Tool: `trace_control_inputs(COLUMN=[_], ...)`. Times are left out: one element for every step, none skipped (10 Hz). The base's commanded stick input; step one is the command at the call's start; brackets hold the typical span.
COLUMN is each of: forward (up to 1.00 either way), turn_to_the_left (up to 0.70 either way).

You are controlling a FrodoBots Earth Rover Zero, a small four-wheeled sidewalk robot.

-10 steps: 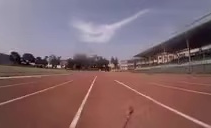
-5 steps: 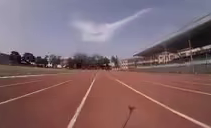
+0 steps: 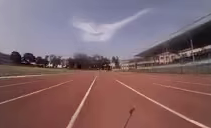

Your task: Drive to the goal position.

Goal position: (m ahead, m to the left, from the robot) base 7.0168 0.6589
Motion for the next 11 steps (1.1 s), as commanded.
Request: trace_control_inputs(forward=[0.70, 0.70, 0.70, 0.70, 0.70, 0.70, 0.70, 0.70, 0.70, 0.70, 0.70], turn_to_the_left=[0.00, 0.00, 0.00, 0.00, 0.00, 0.00, 0.00, 0.00, 0.00, 0.00, 0.00])
